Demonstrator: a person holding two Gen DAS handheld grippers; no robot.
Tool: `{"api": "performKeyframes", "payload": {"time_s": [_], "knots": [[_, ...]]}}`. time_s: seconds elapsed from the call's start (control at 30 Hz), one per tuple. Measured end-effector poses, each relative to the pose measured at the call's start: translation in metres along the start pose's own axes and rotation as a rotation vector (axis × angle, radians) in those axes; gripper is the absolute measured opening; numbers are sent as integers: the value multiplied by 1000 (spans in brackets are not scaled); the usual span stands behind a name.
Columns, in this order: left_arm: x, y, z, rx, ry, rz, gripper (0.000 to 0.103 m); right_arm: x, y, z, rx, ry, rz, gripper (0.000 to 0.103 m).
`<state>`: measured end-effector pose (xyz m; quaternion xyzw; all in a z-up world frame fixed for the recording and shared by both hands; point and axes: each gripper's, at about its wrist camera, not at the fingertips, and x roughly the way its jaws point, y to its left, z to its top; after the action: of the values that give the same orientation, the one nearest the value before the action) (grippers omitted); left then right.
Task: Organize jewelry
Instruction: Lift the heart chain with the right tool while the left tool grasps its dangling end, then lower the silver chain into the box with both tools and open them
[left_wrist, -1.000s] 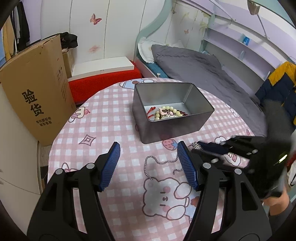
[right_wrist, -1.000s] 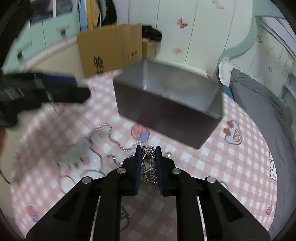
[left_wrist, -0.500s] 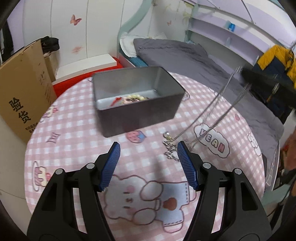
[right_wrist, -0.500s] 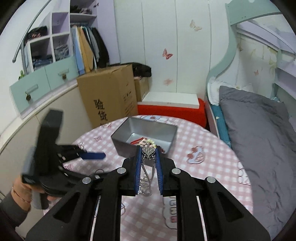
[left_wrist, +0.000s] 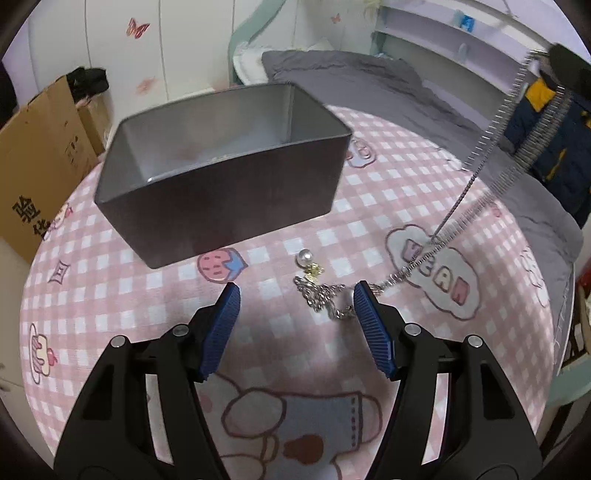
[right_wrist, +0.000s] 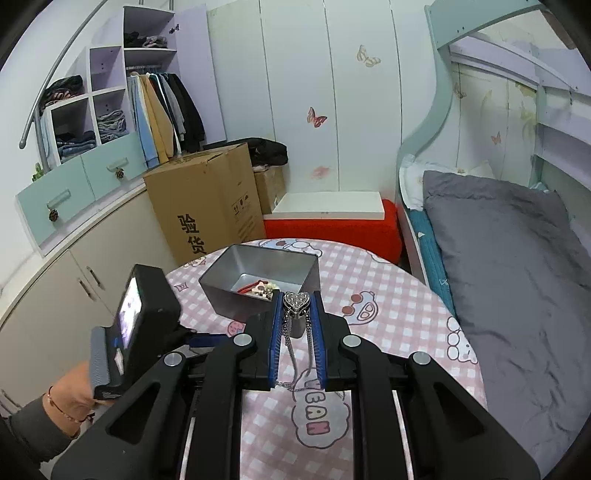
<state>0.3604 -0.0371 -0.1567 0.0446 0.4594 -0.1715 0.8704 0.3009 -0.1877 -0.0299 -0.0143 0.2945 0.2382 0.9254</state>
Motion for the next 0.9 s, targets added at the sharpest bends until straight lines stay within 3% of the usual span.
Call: {"api": "performKeyframes", "payload": {"time_s": [0.03, 0.1, 0.17, 0.23, 0.4, 0.73, 0.9], "knots": [[2, 1, 1, -9, 2, -1, 63, 2, 0, -1, 1, 5, 4, 13], [3, -2, 1, 9, -4, 24, 51, 2, -1, -2, 0, 8, 7, 13], [3, -4, 2, 30, -5, 49, 28, 3, -1, -2, -2, 14, 7, 13], [1, 1, 2, 17, 3, 29, 17, 3, -3, -2, 0, 16, 8, 13], [-11, 15, 4, 0, -6, -29, 9, 4, -2, 0, 0, 19, 14, 13], [-64, 32, 13, -26, -96, -76, 9, -7, 9, 14, -15, -6, 24, 13], [-94, 43, 30, -51, -159, -57, 9, -7, 14, 31, -22, -24, 22, 13]]}}
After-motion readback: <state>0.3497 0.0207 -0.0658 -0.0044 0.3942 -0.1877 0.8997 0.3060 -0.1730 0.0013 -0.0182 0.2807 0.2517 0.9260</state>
